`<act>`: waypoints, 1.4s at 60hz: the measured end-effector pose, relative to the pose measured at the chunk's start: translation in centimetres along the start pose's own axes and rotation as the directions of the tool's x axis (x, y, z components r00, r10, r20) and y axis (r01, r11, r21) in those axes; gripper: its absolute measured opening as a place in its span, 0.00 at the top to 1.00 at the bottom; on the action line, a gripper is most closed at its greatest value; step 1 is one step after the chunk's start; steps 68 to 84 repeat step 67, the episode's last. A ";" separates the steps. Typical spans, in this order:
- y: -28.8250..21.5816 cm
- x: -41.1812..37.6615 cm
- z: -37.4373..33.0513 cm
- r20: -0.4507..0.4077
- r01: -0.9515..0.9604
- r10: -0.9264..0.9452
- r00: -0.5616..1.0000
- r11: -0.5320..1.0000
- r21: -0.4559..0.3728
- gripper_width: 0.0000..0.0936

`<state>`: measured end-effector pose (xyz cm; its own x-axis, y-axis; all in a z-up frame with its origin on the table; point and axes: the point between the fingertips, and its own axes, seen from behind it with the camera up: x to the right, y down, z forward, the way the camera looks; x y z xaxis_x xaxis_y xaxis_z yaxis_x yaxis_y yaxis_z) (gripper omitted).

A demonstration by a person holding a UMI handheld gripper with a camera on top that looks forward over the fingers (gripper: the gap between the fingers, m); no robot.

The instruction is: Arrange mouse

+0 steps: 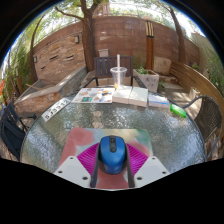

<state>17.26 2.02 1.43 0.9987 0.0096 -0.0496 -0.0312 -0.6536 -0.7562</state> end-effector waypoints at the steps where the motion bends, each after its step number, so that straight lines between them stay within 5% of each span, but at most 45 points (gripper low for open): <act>1: 0.4 -0.2 0.3 0.009 -0.001 0.001 1.000 1.000 -0.012 0.53; 7: 2.1 -0.5 1.3 0.021 -0.001 0.002 1.000 0.998 -0.065 0.41; 12: 1.3 -0.9 0.0 0.025 0.034 -0.033 0.999 0.998 -0.049 0.08; 32: -3.6 -3.3 -15.2 -0.040 0.080 -0.077 0.996 0.995 0.067 0.09; 51: -0.6 -6.1 -29.3 -0.124 0.095 -0.080 0.989 0.988 0.122 0.09; 84: 1.4 -8.0 -33.6 -0.136 0.102 -0.083 0.987 0.986 0.135 0.09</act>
